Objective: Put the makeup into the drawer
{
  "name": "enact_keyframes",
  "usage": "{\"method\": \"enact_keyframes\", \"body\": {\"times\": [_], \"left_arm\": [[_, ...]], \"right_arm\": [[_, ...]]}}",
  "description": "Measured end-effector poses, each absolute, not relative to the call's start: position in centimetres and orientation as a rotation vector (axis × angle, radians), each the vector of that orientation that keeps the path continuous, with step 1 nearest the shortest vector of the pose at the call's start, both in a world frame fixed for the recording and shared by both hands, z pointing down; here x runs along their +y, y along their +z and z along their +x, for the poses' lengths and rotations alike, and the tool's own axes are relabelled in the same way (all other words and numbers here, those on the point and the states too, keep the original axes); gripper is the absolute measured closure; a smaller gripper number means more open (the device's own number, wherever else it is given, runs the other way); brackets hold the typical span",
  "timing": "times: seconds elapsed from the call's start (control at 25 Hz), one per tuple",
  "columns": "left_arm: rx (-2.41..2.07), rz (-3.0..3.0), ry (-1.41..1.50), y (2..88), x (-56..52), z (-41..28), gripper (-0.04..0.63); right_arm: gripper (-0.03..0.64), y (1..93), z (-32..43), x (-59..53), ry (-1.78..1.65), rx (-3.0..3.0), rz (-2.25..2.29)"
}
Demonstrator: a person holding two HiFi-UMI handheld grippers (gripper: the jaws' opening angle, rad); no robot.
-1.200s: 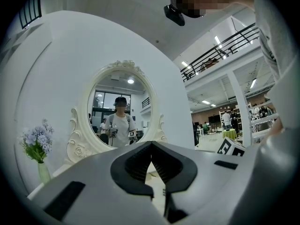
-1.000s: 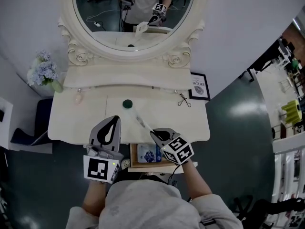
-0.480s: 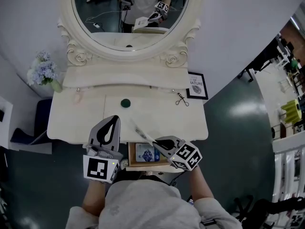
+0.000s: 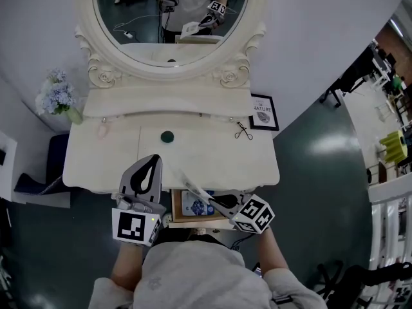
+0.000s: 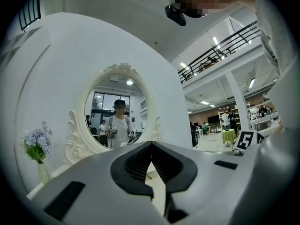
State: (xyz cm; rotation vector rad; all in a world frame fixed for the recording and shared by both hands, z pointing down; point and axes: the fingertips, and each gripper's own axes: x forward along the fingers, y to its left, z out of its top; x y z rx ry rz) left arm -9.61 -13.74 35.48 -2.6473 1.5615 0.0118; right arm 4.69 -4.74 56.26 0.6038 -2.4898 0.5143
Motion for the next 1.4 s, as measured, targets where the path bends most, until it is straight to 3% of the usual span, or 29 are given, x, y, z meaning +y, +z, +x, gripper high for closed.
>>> {"method": "enact_keyframes", "body": {"times": [1.4], "left_arm": [[1.557,-2.617,-0.001,34.7,-10.1,-7.6,0.58]], "right_arm": [[0.594,68.0,10.2,-0.2,0.595,-2.118,0.427]]}}
